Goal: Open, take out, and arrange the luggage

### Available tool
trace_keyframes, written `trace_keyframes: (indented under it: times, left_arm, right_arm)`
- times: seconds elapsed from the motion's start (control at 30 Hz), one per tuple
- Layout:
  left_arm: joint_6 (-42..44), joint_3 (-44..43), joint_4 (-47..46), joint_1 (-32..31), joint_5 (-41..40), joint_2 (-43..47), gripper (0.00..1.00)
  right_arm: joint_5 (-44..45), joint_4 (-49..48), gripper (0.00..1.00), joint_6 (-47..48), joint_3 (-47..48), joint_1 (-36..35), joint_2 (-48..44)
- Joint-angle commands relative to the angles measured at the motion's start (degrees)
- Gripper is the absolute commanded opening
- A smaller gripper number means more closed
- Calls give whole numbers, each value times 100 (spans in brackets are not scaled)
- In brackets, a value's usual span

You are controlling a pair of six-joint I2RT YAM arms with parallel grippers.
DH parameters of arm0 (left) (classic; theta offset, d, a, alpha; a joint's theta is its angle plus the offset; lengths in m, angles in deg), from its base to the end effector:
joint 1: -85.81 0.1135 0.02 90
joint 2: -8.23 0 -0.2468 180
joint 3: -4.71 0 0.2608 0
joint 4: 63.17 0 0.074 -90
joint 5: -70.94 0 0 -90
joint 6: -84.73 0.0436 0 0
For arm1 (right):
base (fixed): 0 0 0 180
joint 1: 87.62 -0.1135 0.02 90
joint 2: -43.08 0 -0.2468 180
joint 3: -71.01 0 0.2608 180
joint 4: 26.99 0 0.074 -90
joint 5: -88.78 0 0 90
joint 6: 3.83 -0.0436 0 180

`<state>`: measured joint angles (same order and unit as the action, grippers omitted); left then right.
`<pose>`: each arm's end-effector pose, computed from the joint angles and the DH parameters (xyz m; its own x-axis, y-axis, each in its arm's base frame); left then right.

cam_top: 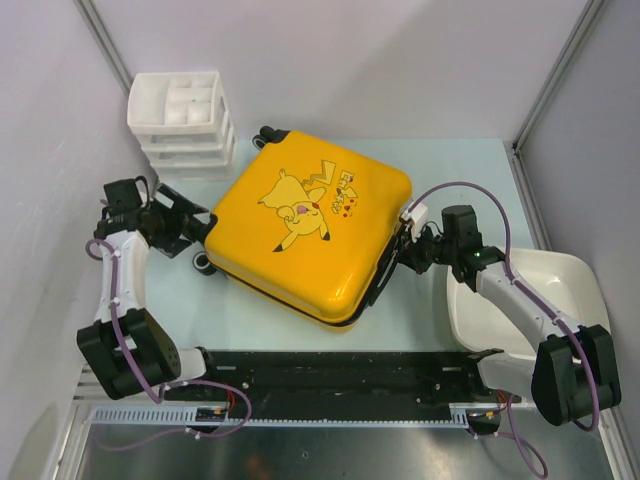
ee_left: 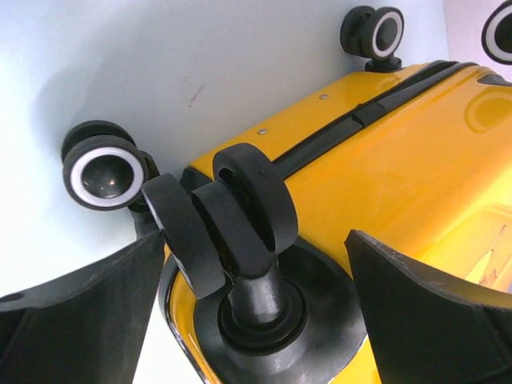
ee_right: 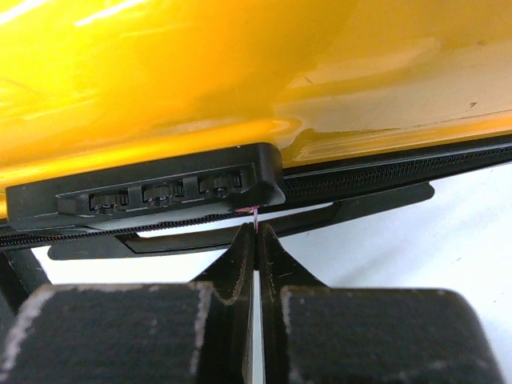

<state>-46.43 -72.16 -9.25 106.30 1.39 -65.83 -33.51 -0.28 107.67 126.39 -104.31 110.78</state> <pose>0.2721 0.0854 0.2742 -0.4683 -0.8333 -0.2937 -0.5721 0.5393 -0.6180 0.2493 0.0991 0.2164 -0.3266 -0.4214 -0.8461 -0.8168 0.5762 0.0283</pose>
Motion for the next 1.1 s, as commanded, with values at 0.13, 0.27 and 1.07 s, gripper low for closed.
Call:
trace_keyframes:
  times: [0.13, 0.27, 1.07]
  left_arm:
    - [-401, -226, -599, -19, 618, -381, 91]
    - [-366, -182, -617, -19, 671, -399, 78]
    - [1470, -700, -599, 271, 855, -1417, 0]
  right_arm:
    - [232, -717, 0, 91, 89, -28, 6]
    - [311, -699, 0, 92, 89, -63, 6]
    - [-1409, -682, 0, 2297, 1820, 2257, 2079]
